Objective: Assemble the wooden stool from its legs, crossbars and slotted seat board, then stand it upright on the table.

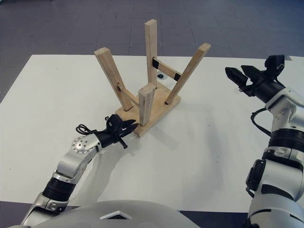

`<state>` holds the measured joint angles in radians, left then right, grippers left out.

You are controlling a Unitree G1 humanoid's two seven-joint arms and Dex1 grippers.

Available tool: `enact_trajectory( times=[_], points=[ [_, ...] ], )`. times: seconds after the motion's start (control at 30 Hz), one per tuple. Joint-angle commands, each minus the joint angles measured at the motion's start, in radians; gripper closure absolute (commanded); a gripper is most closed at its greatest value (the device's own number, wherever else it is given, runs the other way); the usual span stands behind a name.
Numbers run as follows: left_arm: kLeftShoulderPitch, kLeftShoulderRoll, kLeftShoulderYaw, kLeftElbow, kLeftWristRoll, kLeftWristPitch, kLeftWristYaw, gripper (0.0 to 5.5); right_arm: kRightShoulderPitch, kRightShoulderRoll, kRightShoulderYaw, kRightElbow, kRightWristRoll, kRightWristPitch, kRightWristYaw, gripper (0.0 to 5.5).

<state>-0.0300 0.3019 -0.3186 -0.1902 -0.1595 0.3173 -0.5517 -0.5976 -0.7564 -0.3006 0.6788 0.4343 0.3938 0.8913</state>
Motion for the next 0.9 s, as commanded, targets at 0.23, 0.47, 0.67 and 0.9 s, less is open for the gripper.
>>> enact_trajectory(
  times=[0.23, 0.47, 0.67, 0.9],
  points=[
    [-0.030, -0.049, -0.030, -0.076, 0.020, 0.086, 0.036, 2.86, 0.011, 0.038, 0.000, -0.036, -0.007, -0.023, -0.022, 1.40],
    [-0.107, -0.134, -0.059, 0.000, 0.096, 0.057, 0.125, 2.57, 0.047, 0.082, -0.003, -0.118, 0.010, 0.013, -0.052, 1.40],
    [-0.117, -0.151, -0.047, 0.036, 0.095, 0.043, 0.127, 3.62, 0.055, 0.084, -0.007, -0.149, 0.006, 0.032, -0.060, 1.40],
    [-0.093, -0.100, -0.003, 0.070, 0.074, -0.062, 0.062, 4.38, 0.121, -0.004, 0.064, -0.216, 0.016, 0.099, 0.174, 1.40]
  ],
)
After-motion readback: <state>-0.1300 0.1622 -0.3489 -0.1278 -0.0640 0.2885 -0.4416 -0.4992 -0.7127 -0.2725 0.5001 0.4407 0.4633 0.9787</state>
